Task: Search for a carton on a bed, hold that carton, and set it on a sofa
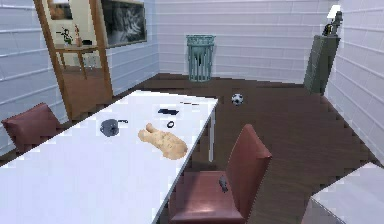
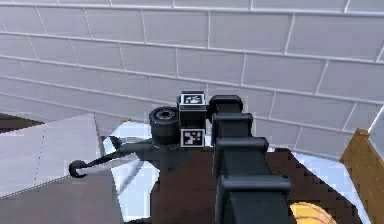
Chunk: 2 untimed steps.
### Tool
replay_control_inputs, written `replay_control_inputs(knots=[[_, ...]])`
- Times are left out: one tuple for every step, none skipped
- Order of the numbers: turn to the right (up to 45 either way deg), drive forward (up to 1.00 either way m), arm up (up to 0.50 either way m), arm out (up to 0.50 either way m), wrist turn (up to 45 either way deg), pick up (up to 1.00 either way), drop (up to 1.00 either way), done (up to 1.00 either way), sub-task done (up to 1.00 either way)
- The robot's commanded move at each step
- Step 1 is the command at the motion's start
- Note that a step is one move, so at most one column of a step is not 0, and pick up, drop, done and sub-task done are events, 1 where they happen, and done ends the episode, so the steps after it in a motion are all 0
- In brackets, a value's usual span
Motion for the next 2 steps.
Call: replay_control_inputs(knots=[[0.0,0.0,0.0,0.0,-45.0,0.0,0.0,0.0,0.0],[0.0,0.0,0.0,0.0,-24.0,0.0,0.0,0.0,0.0]])
